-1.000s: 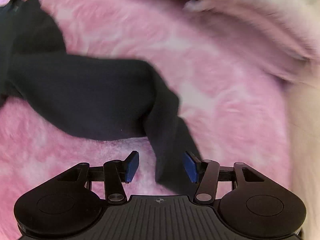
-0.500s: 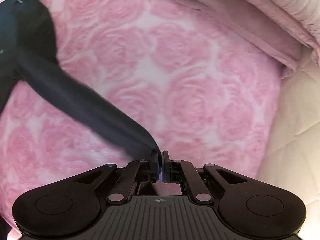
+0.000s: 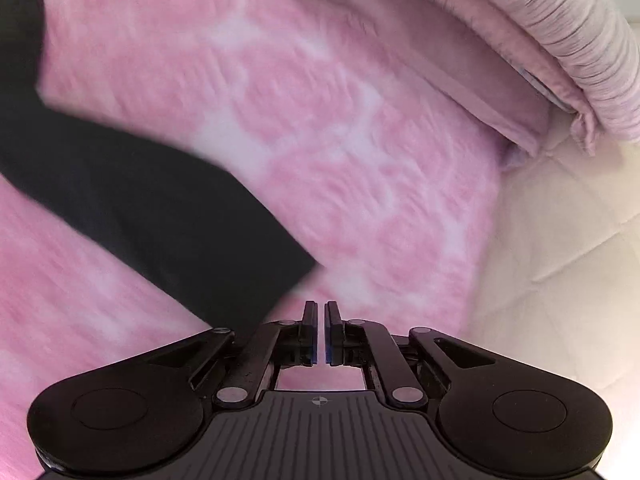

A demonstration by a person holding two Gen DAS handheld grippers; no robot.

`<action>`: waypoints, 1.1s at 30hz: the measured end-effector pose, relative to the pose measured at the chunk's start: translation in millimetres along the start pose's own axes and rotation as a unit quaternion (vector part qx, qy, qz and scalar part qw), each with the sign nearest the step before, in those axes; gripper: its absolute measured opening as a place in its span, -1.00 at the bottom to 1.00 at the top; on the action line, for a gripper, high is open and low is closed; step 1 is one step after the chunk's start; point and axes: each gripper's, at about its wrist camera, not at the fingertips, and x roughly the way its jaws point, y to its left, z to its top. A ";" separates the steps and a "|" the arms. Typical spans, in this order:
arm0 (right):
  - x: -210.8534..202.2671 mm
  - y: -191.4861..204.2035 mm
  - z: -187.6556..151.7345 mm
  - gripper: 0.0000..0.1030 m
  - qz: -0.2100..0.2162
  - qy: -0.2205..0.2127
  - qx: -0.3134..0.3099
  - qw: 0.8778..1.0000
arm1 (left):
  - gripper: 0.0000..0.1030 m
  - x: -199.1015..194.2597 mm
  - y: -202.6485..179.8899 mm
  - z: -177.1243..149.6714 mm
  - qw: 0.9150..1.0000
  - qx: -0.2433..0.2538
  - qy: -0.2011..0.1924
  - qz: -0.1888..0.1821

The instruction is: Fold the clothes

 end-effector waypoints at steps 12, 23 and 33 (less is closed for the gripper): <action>-1.7 112.5 -23.4 -0.15 0.165 -0.053 0.062 0.983 | -0.32 59.6 -96.9 19.2 0.965 0.248 -0.067 0.060; 67.9 -45.6 -8.8 -0.13 0.134 0.012 0.184 0.974 | -0.55 89.7 -88.2 49.4 0.975 0.210 -0.075 0.009; 129.4 -69.3 -17.5 -0.21 0.182 0.043 0.289 0.939 | -0.46 72.5 3.0 101.5 0.979 0.161 -0.119 0.043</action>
